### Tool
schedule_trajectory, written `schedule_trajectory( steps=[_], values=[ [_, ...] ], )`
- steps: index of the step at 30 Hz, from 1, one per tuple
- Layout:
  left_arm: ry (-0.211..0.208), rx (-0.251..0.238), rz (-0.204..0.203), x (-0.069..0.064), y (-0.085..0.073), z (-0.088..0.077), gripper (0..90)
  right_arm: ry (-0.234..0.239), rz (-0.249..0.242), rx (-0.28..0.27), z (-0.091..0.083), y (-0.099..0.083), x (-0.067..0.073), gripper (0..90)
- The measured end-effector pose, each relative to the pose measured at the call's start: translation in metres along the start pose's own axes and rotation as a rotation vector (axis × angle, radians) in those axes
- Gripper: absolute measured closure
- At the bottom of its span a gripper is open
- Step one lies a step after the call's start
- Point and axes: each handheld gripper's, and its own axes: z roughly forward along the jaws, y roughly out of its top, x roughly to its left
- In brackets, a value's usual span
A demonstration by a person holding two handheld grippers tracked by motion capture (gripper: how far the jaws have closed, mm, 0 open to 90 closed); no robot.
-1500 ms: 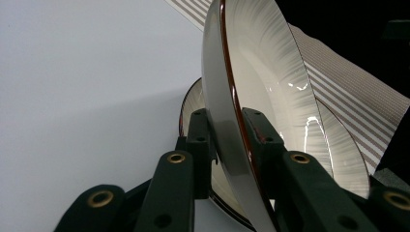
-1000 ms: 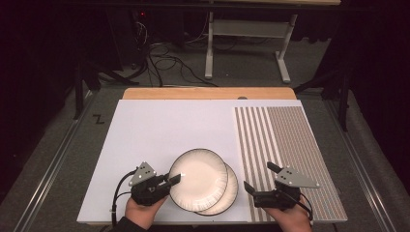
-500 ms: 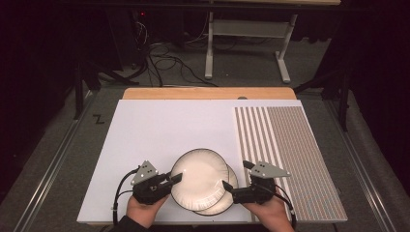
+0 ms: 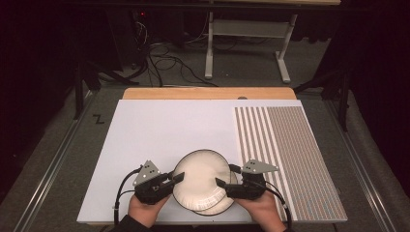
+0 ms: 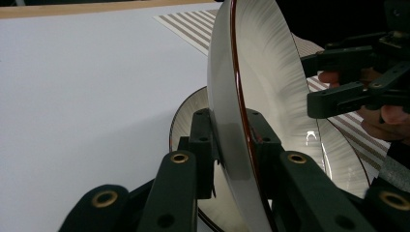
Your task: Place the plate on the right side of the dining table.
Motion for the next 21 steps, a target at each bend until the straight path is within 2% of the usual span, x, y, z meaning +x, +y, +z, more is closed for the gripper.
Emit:
schedule_trajectory(
  steps=[3,6,10,18,21],
  values=[
    [-0.011,-0.006,0.004,-0.002,0.000,0.000,76.8,-0.012,0.014,0.001,0.002,-0.003,0.001,34.7],
    [-0.011,-0.004,0.012,-0.002,0.000,-0.001,77.0,0.007,0.051,0.003,0.004,-0.007,-0.002,40.7],
    [-0.017,-0.006,0.022,-0.003,-0.001,-0.002,77.0,0.032,0.066,0.005,0.005,-0.011,-0.002,49.1],
    [-0.022,-0.010,0.028,-0.003,-0.001,-0.002,77.0,0.047,0.088,0.027,0.006,-0.014,-0.002,56.9],
    [-0.022,-0.010,0.032,-0.003,-0.001,-0.002,77.0,0.057,0.110,0.038,0.007,-0.017,-0.004,58.4]
  ],
)
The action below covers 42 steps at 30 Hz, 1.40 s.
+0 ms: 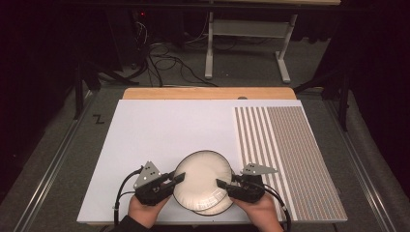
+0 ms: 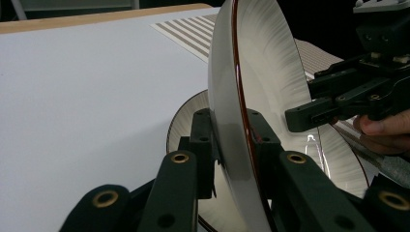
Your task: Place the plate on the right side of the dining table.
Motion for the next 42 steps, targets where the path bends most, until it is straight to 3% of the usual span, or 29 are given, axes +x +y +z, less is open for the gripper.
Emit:
schedule_trajectory(
  steps=[8,16,23,29,35,41,42],
  values=[
    [-0.001,0.003,0.009,-0.001,0.000,0.000,76.9,0.001,0.019,0.006,0.001,-0.003,0.000,64.2],
    [0.001,-0.003,0.022,-0.005,0.001,-0.001,79.8,0.006,0.043,-0.038,-0.008,0.000,-0.003,75.6],
    [0.004,0.000,0.018,-0.006,0.002,-0.003,80.8,0.010,0.004,-0.067,-0.022,0.003,0.000,80.8],
    [0.010,-0.012,0.058,-0.010,-0.002,-0.003,80.5,-0.004,-0.016,-0.084,-0.026,0.005,0.002,81.2],
    [0.017,-0.017,0.053,-0.010,-0.003,-0.001,80.0,-0.027,-0.037,-0.119,-0.032,0.009,0.004,81.9],
    [0.011,-0.031,0.044,-0.014,-0.001,0.003,79.4,-0.038,-0.059,-0.164,-0.042,0.012,0.004,83.1],
    [-0.004,-0.023,0.060,-0.014,-0.001,0.003,79.3,-0.047,-0.066,-0.172,-0.044,0.013,0.005,83.2]
  ],
)
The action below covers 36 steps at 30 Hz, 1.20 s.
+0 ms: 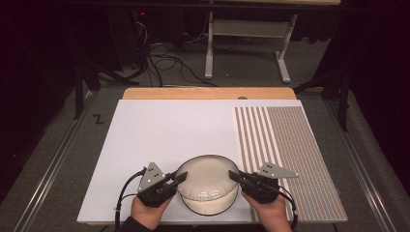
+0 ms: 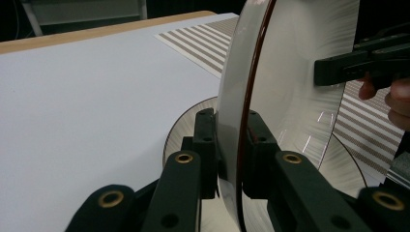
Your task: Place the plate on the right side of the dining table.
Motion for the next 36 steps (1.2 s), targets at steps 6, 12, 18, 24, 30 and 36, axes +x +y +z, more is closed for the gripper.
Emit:
schedule_trajectory(
  steps=[6,12,18,24,30,36],
  values=[
    [0.011,-0.012,-0.011,-0.005,-0.003,0.008,79.1,-0.032,-0.025,-0.019,-0.007,0.003,-0.002,83.1],
    [0.004,-0.010,0.000,-0.010,-0.002,0.018,78.8,-0.066,-0.047,-0.035,-0.015,0.007,-0.006,83.1],
    [0.001,-0.022,-0.006,-0.012,-0.001,0.028,78.4,-0.092,-0.045,-0.051,-0.019,0.010,-0.010,83.0],
    [-0.010,-0.034,-0.012,-0.018,0.001,0.038,78.2,-0.117,-0.050,-0.071,-0.025,0.015,-0.016,82.9],
    [-0.021,-0.038,-0.001,-0.025,0.004,0.049,77.8,-0.145,-0.058,-0.095,-0.034,0.019,-0.021,82.8],
    [-0.031,-0.030,-0.006,-0.031,0.004,0.060,77.6,-0.154,-0.058,-0.107,-0.043,0.021,-0.027,83.2]
  ],
)
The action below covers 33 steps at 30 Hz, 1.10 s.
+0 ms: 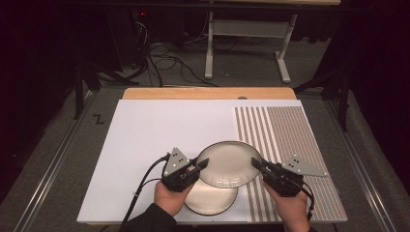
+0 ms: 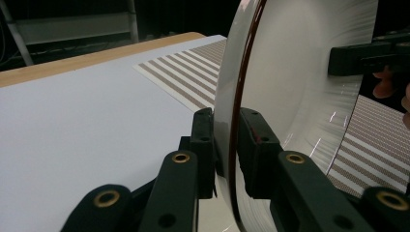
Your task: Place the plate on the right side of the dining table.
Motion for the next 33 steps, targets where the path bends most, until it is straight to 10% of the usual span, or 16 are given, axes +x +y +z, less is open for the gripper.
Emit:
schedule_trajectory(
  steps=[33],
  values=[
    [-0.072,0.034,0.021,-0.042,-0.016,0.095,77.3,-0.157,0.018,-0.038,-0.046,0.007,-0.072,81.7]
  ],
)
